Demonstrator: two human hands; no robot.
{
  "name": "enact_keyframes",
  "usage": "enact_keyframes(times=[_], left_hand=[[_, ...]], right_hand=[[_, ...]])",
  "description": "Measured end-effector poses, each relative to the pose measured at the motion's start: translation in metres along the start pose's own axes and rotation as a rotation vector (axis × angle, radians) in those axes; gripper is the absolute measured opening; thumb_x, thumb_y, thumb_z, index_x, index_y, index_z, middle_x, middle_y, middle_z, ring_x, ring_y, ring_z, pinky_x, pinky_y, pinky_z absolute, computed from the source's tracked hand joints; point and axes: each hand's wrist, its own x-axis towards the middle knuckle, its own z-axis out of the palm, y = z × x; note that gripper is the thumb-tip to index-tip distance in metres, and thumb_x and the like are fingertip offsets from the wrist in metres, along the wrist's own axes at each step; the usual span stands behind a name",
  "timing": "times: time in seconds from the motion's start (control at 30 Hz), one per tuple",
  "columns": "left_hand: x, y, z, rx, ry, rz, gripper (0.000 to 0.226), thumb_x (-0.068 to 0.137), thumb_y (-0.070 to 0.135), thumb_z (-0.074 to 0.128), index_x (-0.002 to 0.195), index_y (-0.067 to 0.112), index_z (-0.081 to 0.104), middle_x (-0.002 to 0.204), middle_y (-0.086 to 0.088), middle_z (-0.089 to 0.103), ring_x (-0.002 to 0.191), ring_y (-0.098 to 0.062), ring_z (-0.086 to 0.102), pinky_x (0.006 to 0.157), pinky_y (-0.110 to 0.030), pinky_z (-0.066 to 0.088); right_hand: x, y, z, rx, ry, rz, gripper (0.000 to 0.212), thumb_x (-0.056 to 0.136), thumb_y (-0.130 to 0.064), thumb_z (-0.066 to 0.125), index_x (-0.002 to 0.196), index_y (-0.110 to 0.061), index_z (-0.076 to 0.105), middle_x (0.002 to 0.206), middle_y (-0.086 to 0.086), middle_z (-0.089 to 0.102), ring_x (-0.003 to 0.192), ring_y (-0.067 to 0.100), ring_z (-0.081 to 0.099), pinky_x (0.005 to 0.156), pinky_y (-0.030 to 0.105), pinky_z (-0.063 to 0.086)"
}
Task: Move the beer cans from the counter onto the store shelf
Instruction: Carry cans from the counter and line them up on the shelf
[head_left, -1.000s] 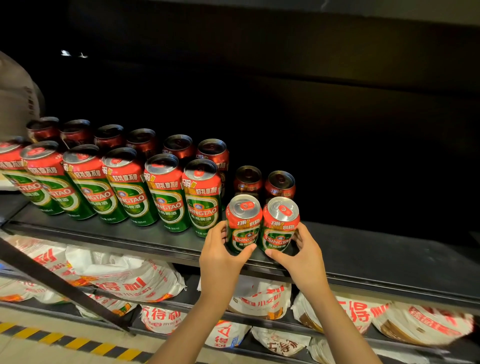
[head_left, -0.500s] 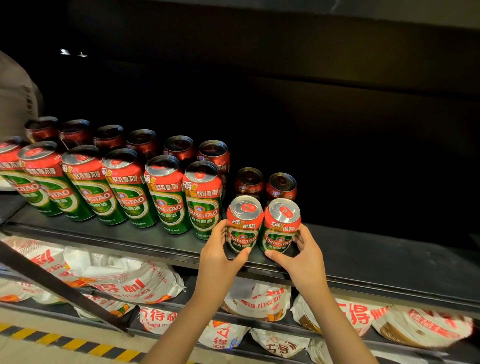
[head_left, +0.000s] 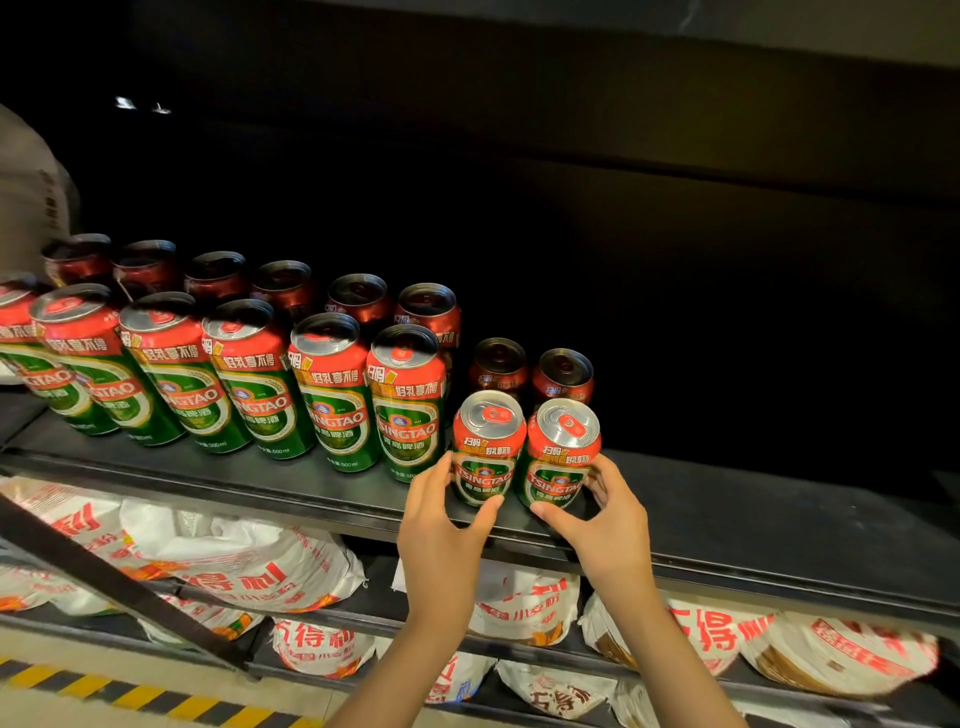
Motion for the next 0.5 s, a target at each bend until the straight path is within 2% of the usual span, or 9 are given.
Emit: enact_keyframes(times=[0.1, 0.3, 0.5], left_hand=[[0.0024, -0.0003, 0.0015, -0.014, 0.020, -0.031, 0.063, 0.071, 0.023, 0.080, 0.127, 0.012, 0.056, 0.118, -0.001, 0.061, 0.108, -0.014, 0.058, 0.091, -0.027, 0.048], [0.0047, 0.0055, 0.0027, -0.025, 0.008, -0.096, 0.063, 0.072, 0.024, 0.079, 0.130, 0.014, 0.055, 0.120, 0.001, 0.059, 0.111, -0.014, 0.056, 0.092, -0.025, 0.046], [0.0043, 0.0080, 0.0017, -0.003, -0.010, -0.094, 0.065, 0.075, 0.028, 0.076, 0.133, 0.016, 0.052, 0.124, 0.000, 0.057, 0.114, -0.015, 0.055, 0.095, -0.033, 0.050]], right_hand=[[0.0017, -0.0021, 0.0039, 0.021, -0.001, -0.006, 0.067, 0.070, -0.013, 0.081, 0.129, -0.024, 0.050, 0.114, -0.017, 0.054, 0.107, -0.002, 0.048, 0.074, -0.003, 0.035], [0.0021, 0.0002, 0.0078, 0.001, 0.041, -0.040, 0.067, 0.069, -0.015, 0.083, 0.127, -0.023, 0.051, 0.115, -0.014, 0.052, 0.108, 0.001, 0.049, 0.078, 0.000, 0.035], [0.0010, 0.0016, 0.0096, -0.036, 0.060, -0.071, 0.065, 0.071, -0.018, 0.082, 0.127, -0.025, 0.050, 0.112, -0.017, 0.050, 0.101, -0.009, 0.049, 0.076, -0.005, 0.035]])
